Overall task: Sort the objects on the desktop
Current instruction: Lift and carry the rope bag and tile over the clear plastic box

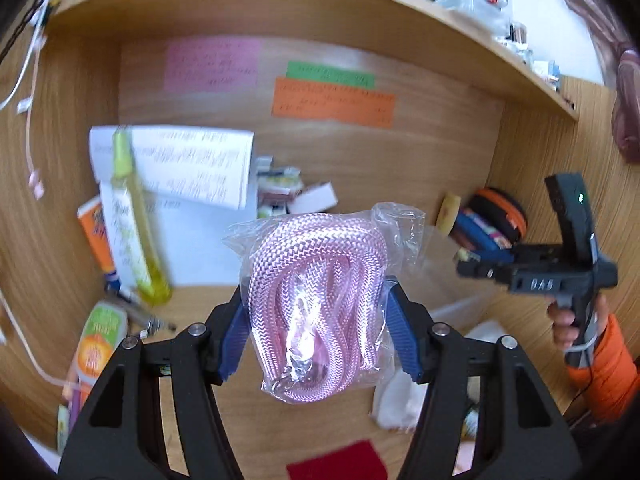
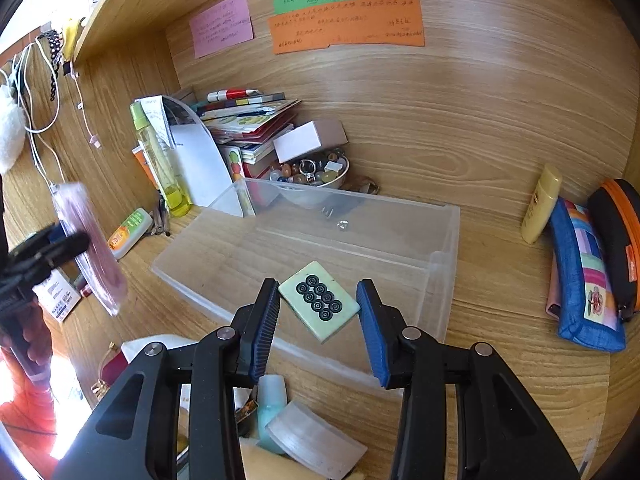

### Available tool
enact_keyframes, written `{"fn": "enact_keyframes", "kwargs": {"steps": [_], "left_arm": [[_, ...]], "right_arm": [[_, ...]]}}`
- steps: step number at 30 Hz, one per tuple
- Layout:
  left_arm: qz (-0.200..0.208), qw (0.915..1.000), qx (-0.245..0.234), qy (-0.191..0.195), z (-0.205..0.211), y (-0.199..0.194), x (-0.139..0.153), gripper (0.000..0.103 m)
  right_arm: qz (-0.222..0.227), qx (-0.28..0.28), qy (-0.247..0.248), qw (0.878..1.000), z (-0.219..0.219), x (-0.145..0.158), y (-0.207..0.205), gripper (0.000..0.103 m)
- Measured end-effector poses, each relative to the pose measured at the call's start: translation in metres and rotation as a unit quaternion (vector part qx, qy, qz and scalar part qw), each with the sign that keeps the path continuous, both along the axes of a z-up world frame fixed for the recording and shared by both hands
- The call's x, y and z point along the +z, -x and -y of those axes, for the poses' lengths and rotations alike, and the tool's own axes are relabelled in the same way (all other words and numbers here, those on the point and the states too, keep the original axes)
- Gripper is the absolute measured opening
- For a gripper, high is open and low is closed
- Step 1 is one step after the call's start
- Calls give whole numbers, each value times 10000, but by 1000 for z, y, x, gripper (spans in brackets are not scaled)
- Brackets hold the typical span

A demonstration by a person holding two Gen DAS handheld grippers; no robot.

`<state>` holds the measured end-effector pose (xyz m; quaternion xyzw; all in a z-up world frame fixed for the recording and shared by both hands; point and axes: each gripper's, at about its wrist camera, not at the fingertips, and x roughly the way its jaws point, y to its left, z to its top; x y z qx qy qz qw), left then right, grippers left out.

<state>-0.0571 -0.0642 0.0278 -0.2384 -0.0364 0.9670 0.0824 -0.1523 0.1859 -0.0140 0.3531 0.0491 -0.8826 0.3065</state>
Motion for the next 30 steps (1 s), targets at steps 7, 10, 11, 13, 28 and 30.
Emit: {"fn": "enact_keyframes", "kwargs": {"steps": [7,10,11,13,28,30], "left_arm": [[18,9999,-156,0,-11,42,11,62],[93,9996,-249,7,-19,61,8,62],[116,9995,-278,7,-21,66,7,62],[160,9994,-304,8,-24,76,4,62],[817,9956,-462,53,-33,131,-44,62],[863,9952,-461,77,-34,132,-49,62]], "right_arm": [[-24,-63,-152,9999,8,0,17,37],[27,-103,-295,9995,13,-4,28,37],[61,-104,-333,9994,15,-6,32,37],[118,-103,-379,9992,18,-10,38,37],[508,-50,-660,9965,45,-33,75,37],[490,-56,-730,9961,51,-34,77,37]]}}
